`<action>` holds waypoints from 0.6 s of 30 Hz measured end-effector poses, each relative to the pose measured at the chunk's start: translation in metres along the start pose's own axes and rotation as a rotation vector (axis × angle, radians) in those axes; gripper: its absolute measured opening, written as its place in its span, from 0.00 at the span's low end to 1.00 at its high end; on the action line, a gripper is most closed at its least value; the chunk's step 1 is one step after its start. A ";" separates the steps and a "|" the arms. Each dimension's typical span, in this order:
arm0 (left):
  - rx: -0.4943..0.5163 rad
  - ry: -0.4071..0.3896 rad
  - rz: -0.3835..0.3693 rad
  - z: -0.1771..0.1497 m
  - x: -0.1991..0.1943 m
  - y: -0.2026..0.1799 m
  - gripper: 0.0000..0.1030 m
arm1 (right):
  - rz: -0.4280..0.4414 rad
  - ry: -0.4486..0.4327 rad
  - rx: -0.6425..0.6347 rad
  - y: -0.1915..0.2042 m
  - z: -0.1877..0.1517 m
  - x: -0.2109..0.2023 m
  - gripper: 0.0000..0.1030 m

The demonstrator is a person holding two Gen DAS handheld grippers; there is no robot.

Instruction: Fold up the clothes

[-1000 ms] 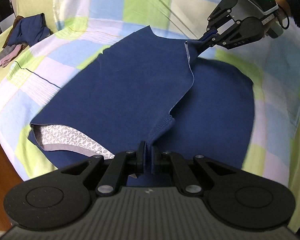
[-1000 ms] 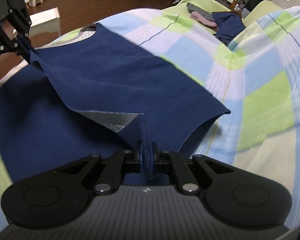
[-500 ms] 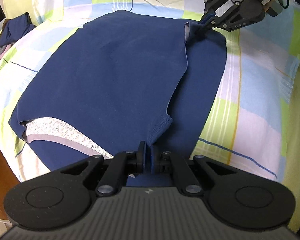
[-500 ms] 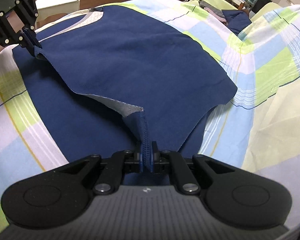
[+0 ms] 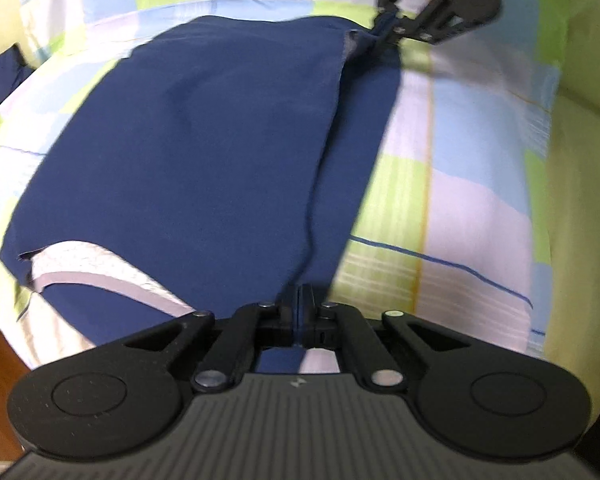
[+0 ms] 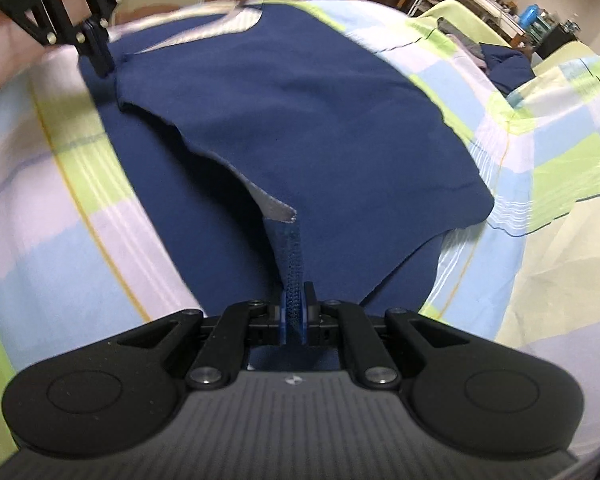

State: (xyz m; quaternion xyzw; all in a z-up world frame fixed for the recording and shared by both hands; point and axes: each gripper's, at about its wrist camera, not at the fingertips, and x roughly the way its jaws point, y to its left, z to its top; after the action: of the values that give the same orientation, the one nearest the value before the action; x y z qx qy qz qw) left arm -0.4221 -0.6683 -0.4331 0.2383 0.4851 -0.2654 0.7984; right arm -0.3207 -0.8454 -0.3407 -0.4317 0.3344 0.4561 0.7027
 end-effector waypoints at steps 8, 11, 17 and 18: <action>0.035 -0.030 0.115 0.003 -0.017 0.002 0.04 | -0.086 0.081 -0.095 0.025 0.010 0.009 0.35; 0.115 -0.003 0.152 0.006 -0.008 -0.003 0.14 | -0.106 0.065 -0.059 0.030 0.013 0.004 0.36; 0.294 0.025 0.228 -0.001 0.007 -0.023 0.40 | -0.126 0.059 -0.109 0.046 0.014 0.017 0.36; 0.311 0.027 0.232 -0.003 0.009 -0.025 0.41 | -0.131 0.057 -0.106 0.046 0.014 0.019 0.36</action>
State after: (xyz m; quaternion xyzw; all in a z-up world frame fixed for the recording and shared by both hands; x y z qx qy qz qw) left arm -0.4368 -0.6867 -0.4459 0.4167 0.4183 -0.2402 0.7705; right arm -0.3554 -0.8162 -0.3653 -0.5020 0.3006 0.4140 0.6973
